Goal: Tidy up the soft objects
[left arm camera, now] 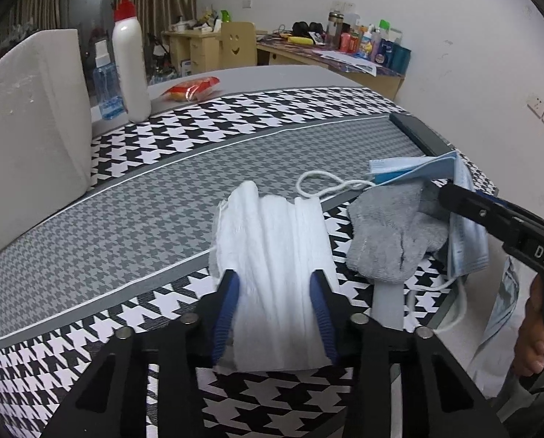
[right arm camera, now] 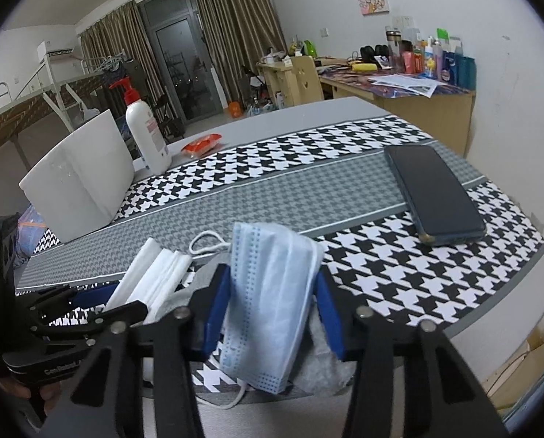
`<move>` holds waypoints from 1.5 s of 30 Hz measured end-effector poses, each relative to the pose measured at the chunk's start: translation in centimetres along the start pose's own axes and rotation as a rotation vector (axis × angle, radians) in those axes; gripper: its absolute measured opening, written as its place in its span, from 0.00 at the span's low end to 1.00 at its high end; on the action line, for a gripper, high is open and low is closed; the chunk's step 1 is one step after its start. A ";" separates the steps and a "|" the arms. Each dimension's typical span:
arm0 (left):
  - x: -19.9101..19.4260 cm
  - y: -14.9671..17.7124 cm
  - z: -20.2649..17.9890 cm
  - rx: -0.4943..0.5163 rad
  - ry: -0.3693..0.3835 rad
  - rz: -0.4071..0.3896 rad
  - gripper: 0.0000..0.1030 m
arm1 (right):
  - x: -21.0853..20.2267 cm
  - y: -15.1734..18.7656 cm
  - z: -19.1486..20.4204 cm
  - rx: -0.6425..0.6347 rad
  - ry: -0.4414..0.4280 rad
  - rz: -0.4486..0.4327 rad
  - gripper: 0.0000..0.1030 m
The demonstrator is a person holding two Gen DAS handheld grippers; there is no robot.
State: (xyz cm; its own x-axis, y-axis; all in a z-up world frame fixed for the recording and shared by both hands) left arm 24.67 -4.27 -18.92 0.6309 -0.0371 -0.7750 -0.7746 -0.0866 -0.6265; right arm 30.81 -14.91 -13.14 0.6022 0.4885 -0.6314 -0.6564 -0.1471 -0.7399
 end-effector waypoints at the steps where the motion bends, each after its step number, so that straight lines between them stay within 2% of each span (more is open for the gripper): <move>1: 0.0 0.0 0.1 -0.001 -0.003 0.001 0.30 | -0.1 0.0 0.0 0.000 0.002 -0.001 0.41; 5: -0.3 0.2 0.6 -0.006 -0.011 -0.003 0.19 | -0.7 -0.1 0.2 -0.003 0.006 -0.009 0.36; 9: -0.5 0.2 1.2 -0.047 0.013 -0.003 0.10 | -1.7 -0.6 0.4 -0.019 0.016 -0.035 0.30; 19: -3.0 -0.1 0.9 -0.023 0.043 -0.063 0.10 | -3.2 -1.4 1.5 -0.033 0.023 -0.075 0.30; 45: -9.6 -3.0 3.4 -0.027 0.006 -0.228 0.10 | -5.1 -3.4 5.8 -0.102 -0.006 -0.159 0.30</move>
State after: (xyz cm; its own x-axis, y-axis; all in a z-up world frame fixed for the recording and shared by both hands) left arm 20.78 -0.30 -9.94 0.7897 -0.0199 -0.6132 -0.6108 -0.1197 -0.7827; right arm 27.37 -11.95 -6.03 0.6918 0.5173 -0.5038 -0.5037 -0.1542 -0.8500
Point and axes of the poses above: each gripper's, at about its wrist camera, not at the fingertips, and x roughly the way its jaws point, z to its left, y to its underside, the point moved 8 cm from there along x, roughly the way its jaws point
